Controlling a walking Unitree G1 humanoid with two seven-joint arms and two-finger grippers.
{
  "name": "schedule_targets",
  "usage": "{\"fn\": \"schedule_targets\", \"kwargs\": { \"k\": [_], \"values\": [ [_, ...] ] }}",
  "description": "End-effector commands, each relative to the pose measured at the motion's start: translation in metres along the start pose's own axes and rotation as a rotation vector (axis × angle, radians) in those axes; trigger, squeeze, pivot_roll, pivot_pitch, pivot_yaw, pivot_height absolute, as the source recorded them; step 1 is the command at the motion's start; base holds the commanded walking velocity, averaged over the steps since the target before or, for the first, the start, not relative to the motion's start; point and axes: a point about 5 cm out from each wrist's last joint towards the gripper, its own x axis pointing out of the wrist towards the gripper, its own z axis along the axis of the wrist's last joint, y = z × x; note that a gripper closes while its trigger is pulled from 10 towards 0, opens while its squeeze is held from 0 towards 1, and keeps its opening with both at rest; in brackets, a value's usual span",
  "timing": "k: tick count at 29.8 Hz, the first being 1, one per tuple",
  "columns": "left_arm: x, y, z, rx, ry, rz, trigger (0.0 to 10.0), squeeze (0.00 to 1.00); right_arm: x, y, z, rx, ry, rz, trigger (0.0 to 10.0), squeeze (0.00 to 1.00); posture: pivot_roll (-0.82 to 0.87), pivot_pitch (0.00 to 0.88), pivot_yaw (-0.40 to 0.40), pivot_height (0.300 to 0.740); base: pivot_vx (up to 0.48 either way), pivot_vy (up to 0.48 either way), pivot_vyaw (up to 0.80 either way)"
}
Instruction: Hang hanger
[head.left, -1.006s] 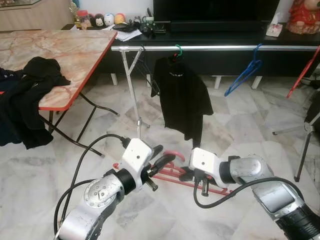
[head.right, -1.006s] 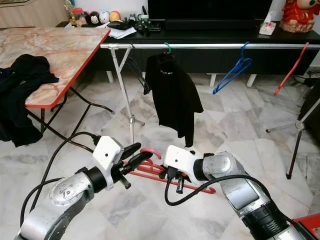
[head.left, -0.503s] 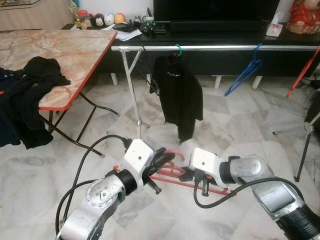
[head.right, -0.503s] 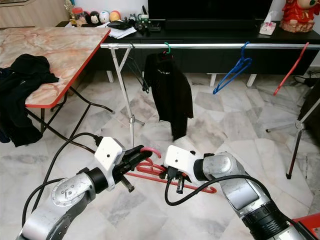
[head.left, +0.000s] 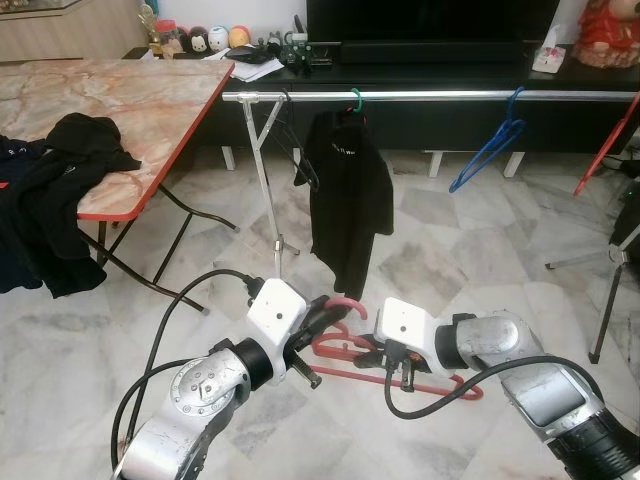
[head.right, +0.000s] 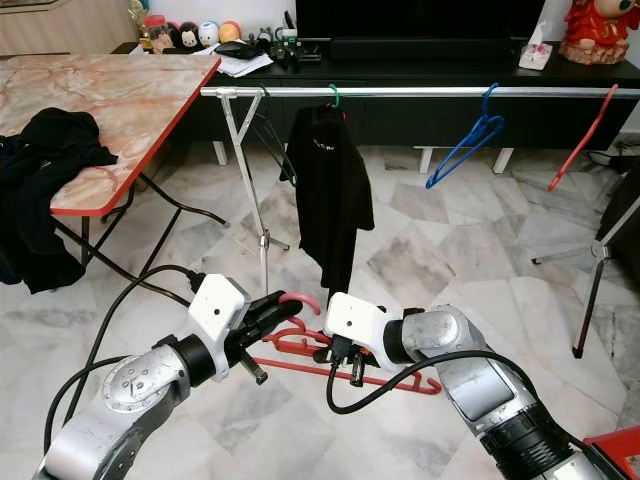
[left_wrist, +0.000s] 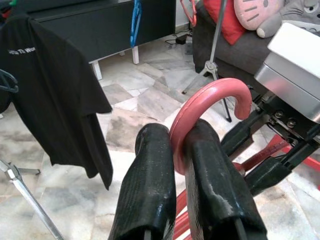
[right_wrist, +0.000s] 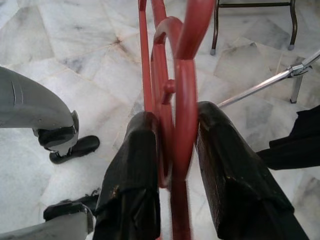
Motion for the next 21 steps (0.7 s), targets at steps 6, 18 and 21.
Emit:
{"fn": "schedule_targets", "kwargs": {
  "k": [6, 18, 21],
  "values": [
    [0.000, -0.001, 0.002, 0.022, -0.002, -0.022, 0.0, 0.00, 0.000, -0.001, 0.003, -0.033, 0.004, -0.002, 10.0, 1.00, -0.09, 0.057, 0.024, 0.740, 0.000, 0.000, 0.00],
    [-0.001, -0.002, -0.004, 0.065, 0.035, -0.040, 0.0, 0.00, -0.008, -0.011, -0.002, -0.086, 0.066, -0.067, 10.0, 0.00, -0.10, 0.058, 0.027, 0.740, 0.000, 0.000, 0.00],
    [-0.001, -0.002, -0.007, 0.099, 0.060, -0.049, 0.0, 0.00, -0.008, -0.013, -0.002, -0.088, 0.068, -0.073, 10.0, 0.00, -0.10, 0.056, 0.026, 0.740, 0.000, 0.000, 0.00]
  ]
}}
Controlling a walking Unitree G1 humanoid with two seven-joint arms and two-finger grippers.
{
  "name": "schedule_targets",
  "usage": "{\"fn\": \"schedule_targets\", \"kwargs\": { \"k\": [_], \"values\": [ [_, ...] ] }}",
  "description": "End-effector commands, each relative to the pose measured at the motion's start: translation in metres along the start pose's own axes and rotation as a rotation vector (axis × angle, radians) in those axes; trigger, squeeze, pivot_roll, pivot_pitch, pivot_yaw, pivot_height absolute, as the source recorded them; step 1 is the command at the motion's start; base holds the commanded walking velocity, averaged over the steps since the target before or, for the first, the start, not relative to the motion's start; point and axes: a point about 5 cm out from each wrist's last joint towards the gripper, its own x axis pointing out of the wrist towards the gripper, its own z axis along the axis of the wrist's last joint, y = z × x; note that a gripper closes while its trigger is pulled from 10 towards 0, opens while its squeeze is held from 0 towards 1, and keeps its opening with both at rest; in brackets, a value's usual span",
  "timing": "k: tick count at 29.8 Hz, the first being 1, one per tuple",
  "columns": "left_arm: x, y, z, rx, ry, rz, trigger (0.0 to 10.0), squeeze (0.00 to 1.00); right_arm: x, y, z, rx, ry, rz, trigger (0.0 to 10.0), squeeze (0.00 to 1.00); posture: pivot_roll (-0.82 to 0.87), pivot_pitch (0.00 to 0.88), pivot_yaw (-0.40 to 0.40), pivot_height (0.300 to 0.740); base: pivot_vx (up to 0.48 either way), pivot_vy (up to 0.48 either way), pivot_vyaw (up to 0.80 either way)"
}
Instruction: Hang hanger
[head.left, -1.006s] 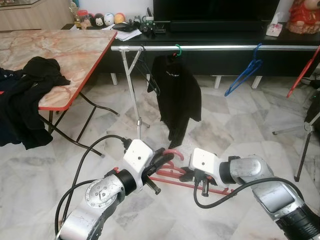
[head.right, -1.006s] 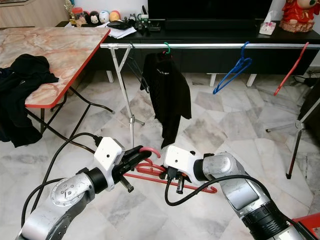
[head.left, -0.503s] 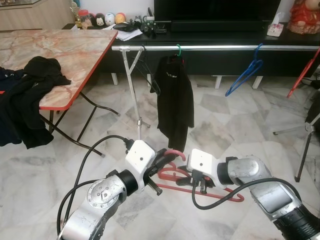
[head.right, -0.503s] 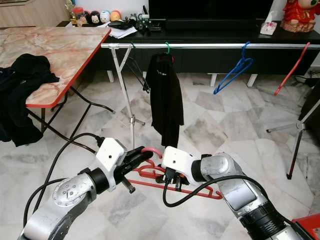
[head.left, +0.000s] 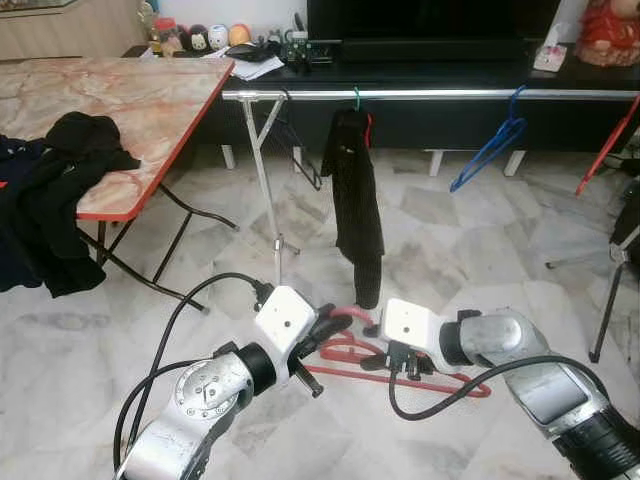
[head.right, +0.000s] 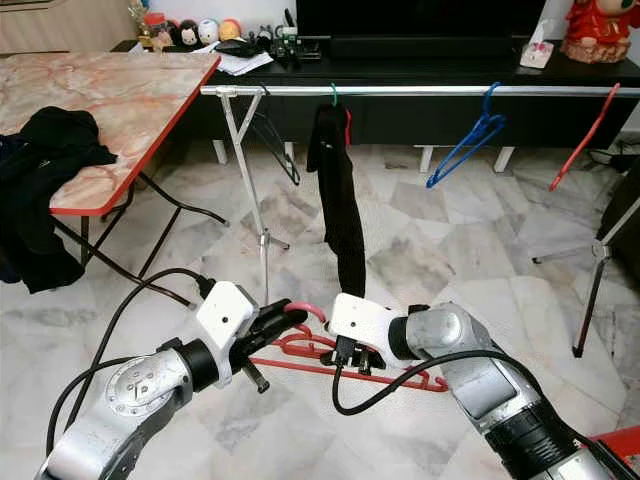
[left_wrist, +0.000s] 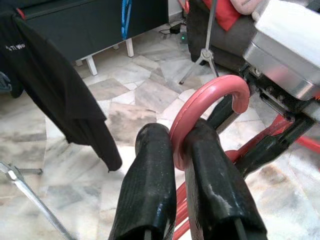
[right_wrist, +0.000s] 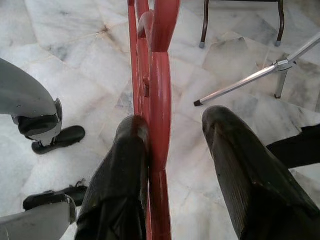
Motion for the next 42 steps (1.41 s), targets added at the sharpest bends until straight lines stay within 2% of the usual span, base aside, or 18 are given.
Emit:
{"fn": "schedule_targets", "kwargs": {
  "k": [1, 7, 8, 18, 19, 20, 21, 31, 36, 42],
  "values": [
    [0.000, -0.001, -0.007, 0.065, 0.050, -0.026, 0.0, 0.00, -0.004, -0.008, 0.003, -0.021, 0.006, -0.029, 10.0, 0.00, -0.10, 0.055, 0.026, 0.740, 0.000, 0.000, 0.00],
    [0.001, -0.003, -0.008, 0.077, 0.055, -0.031, 0.0, 0.00, -0.002, -0.004, 0.004, -0.008, -0.012, 0.000, 10.0, 0.00, -0.10, 0.055, 0.026, 0.740, 0.000, 0.000, 0.00],
    [0.001, -0.003, -0.008, 0.078, 0.055, -0.032, 0.0, 0.00, -0.001, -0.002, 0.004, -0.002, -0.019, 0.021, 10.0, 1.00, -0.10, 0.055, 0.026, 0.740, 0.000, 0.000, 0.00],
    [0.001, -0.004, -0.011, 0.112, 0.074, -0.045, 0.0, 0.00, -0.004, 0.003, 0.004, -0.018, -0.027, 0.080, 10.0, 1.00, -0.10, 0.052, 0.027, 0.740, 0.000, 0.000, 0.00],
    [0.001, -0.004, -0.013, 0.130, 0.084, -0.045, 0.0, 0.00, -0.005, 0.005, 0.003, -0.037, -0.017, 0.094, 10.0, 0.11, -0.10, 0.052, 0.027, 0.740, 0.000, 0.000, 0.00],
    [0.001, -0.004, -0.013, 0.130, 0.084, -0.045, 0.0, 0.00, -0.005, 0.005, 0.003, -0.037, -0.017, 0.094, 10.0, 0.11, -0.10, 0.052, 0.027, 0.740, 0.000, 0.000, 0.00],
    [0.001, -0.003, -0.014, 0.133, 0.088, -0.040, 0.0, 0.00, -0.006, 0.004, 0.002, -0.041, -0.007, 0.085, 10.0, 0.00, -0.10, 0.052, 0.027, 0.740, 0.000, 0.000, 0.00],
    [-0.001, 0.007, -0.016, 0.149, 0.107, 0.026, 0.0, 0.00, -0.007, -0.001, -0.007, -0.059, 0.059, 0.040, 10.0, 0.00, -0.10, 0.055, 0.028, 0.740, 0.000, 0.000, 0.00],
    [0.000, 0.009, -0.018, 0.154, 0.112, 0.041, 0.0, 0.00, -0.008, -0.001, -0.007, -0.064, 0.061, 0.045, 10.0, 0.00, -0.10, 0.058, 0.028, 0.740, 0.000, 0.000, 0.00],
    [0.001, 0.020, -0.017, 0.133, 0.111, 0.124, 0.0, 0.00, -0.010, 0.005, -0.012, -0.082, 0.103, 0.061, 10.0, 0.00, -0.10, 0.060, 0.030, 0.740, 0.000, 0.000, 0.00]
  ]
}}
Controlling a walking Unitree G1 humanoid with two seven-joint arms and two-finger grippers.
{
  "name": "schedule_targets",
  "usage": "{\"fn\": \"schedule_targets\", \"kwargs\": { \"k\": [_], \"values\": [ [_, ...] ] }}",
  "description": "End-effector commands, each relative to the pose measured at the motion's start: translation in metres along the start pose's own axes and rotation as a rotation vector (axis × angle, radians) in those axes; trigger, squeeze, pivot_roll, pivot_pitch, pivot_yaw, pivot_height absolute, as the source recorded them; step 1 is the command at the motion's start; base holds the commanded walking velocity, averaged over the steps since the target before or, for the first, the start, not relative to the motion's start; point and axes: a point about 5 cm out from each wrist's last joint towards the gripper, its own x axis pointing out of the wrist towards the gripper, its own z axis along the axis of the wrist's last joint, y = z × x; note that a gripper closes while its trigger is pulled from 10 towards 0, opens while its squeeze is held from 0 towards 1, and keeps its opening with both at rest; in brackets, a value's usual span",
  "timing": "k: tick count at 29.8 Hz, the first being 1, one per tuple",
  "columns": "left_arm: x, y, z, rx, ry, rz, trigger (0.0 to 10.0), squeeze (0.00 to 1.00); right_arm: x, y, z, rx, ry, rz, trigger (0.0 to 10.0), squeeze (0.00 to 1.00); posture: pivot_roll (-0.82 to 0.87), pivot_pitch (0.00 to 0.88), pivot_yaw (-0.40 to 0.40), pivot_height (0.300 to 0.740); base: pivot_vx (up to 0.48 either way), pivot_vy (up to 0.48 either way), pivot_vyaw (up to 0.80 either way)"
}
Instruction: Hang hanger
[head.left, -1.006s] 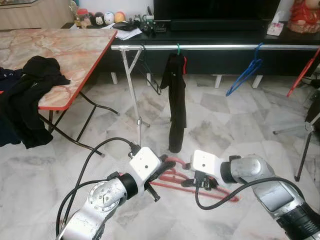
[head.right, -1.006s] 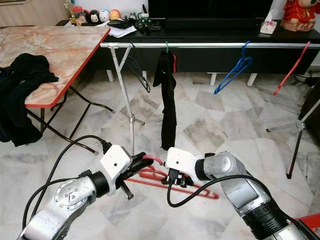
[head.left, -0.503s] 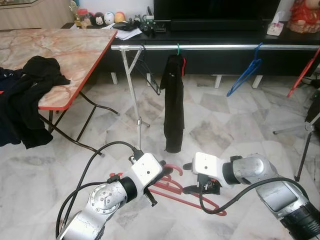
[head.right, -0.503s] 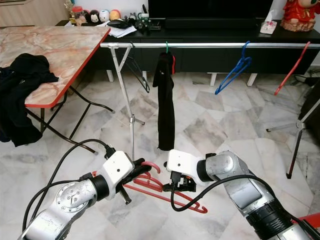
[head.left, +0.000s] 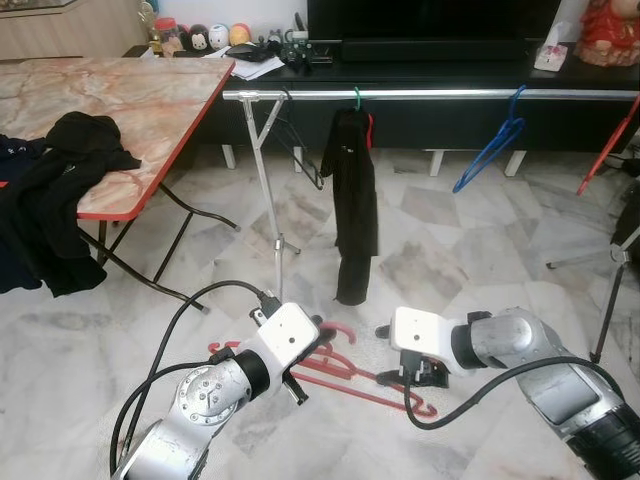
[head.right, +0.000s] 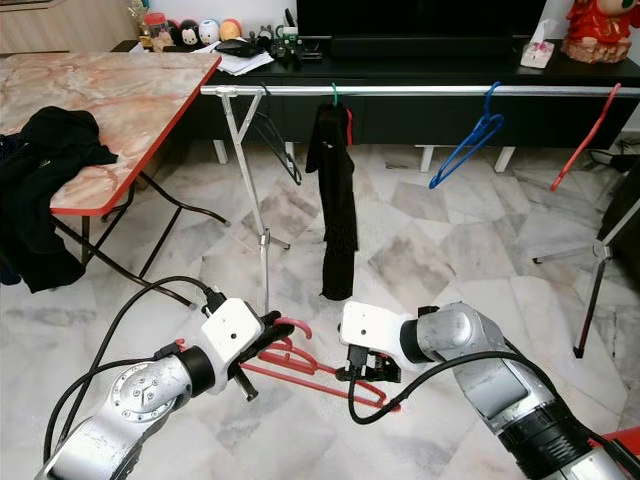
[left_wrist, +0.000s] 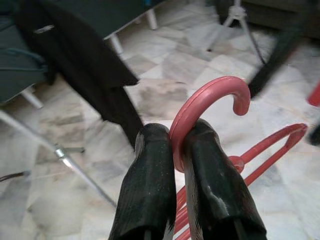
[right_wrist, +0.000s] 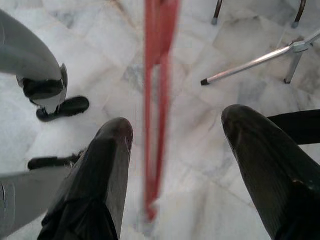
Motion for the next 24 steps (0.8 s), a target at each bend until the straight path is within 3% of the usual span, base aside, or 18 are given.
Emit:
{"fn": "schedule_targets", "kwargs": {
  "k": [1, 10, 14, 24],
  "values": [
    [0.000, 0.007, 0.002, -0.011, -0.005, 0.037, 0.0, 0.00, 0.001, 0.004, 0.002, -0.033, 0.018, 0.015, 10.0, 0.00, -0.10, 0.060, 0.030, 0.740, 0.000, 0.000, 0.00],
    [-0.001, 0.008, 0.012, -0.113, -0.062, 0.025, 0.0, 0.00, 0.003, 0.001, -0.009, -0.067, 0.093, -0.028, 10.0, 0.00, -0.10, 0.059, 0.028, 0.740, 0.000, 0.000, 0.00],
    [-0.004, 0.002, 0.014, -0.133, -0.072, -0.048, 0.0, 0.00, 0.004, -0.005, -0.011, -0.077, 0.120, -0.076, 10.0, 0.00, -0.10, 0.060, 0.028, 0.740, 0.000, 0.000, 0.00],
    [-0.005, 0.000, 0.015, -0.148, -0.072, -0.096, 0.0, 0.00, 0.006, -0.008, -0.012, -0.087, 0.124, -0.095, 10.0, 0.00, -0.10, 0.059, 0.029, 0.740, 0.000, 0.000, 0.00]
  ]
}}
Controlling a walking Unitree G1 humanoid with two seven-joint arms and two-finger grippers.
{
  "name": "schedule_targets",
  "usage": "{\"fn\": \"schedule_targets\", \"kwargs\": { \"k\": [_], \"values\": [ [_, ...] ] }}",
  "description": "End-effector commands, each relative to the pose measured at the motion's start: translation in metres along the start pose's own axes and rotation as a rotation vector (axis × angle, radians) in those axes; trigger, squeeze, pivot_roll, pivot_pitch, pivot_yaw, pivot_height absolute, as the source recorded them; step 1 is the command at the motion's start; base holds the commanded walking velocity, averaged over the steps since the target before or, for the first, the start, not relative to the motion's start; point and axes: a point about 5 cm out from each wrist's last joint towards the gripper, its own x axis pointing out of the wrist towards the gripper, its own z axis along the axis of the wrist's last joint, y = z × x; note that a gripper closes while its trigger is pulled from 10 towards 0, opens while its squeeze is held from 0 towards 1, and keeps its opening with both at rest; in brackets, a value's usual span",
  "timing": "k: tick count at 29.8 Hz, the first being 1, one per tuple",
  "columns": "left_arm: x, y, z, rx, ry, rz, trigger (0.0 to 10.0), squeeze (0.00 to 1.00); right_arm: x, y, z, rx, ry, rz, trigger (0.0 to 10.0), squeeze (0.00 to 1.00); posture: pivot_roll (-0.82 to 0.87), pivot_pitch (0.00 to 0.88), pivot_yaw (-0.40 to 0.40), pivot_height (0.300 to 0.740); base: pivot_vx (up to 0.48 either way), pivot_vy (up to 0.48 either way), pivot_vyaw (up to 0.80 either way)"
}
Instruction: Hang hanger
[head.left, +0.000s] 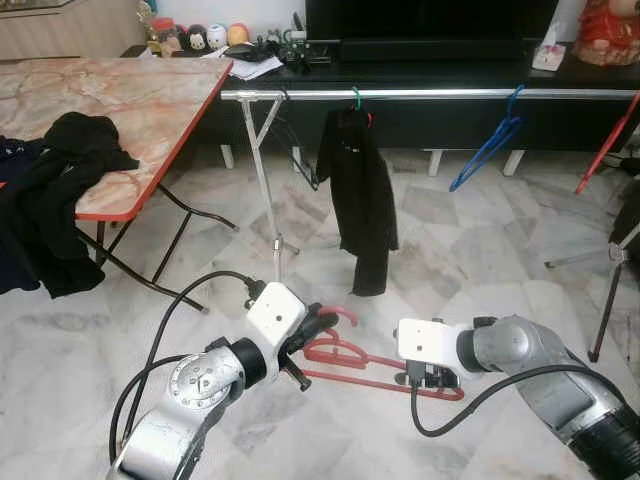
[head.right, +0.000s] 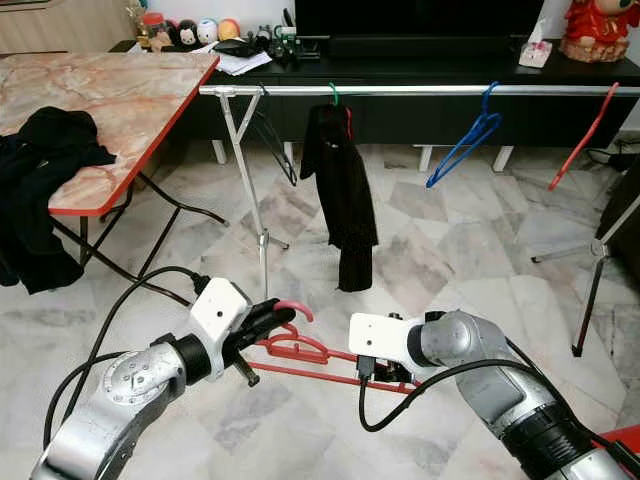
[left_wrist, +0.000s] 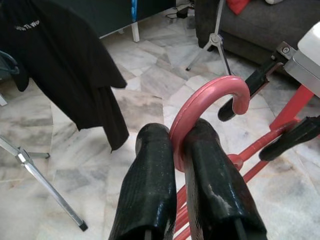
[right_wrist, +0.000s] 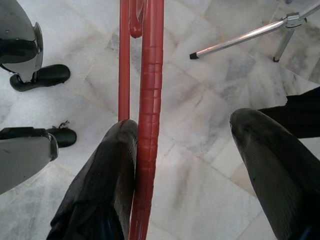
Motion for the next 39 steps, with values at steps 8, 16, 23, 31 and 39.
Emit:
{"fn": "schedule_targets", "kwargs": {
  "k": [8, 16, 23, 31, 39],
  "values": [
    [-0.004, -0.001, 0.006, 0.005, -0.014, -0.028, 0.0, 0.00, -0.002, 0.001, -0.002, -0.020, 0.013, 0.036, 10.0, 0.00, -0.10, 0.060, 0.028, 0.740, 0.000, 0.000, 0.00],
    [-0.009, 0.005, 0.000, 0.037, 0.024, -0.029, 0.0, 0.00, -0.009, -0.001, -0.009, 0.141, -0.102, 0.094, 10.0, 0.00, -0.10, 0.058, 0.029, 0.740, 0.000, 0.000, 0.00],
    [-0.018, 0.012, -0.005, 0.053, 0.060, -0.020, 0.0, 0.00, -0.013, 0.003, -0.018, 0.207, -0.139, 0.136, 10.0, 0.00, -0.10, 0.057, 0.030, 0.740, 0.000, 0.000, 0.00],
    [-0.026, 0.026, -0.006, 0.074, 0.080, 0.019, 0.0, 0.00, -0.014, 0.016, -0.036, 0.255, -0.149, 0.191, 10.0, 0.00, -0.10, 0.050, 0.031, 0.740, 0.000, 0.000, 0.00],
    [-0.028, 0.030, -0.004, 0.072, 0.078, 0.015, 0.0, 0.00, -0.008, 0.026, -0.044, 0.312, -0.215, 0.192, 10.0, 0.00, -0.10, 0.039, 0.033, 0.740, 0.000, 0.000, 0.00]
  ]
}}
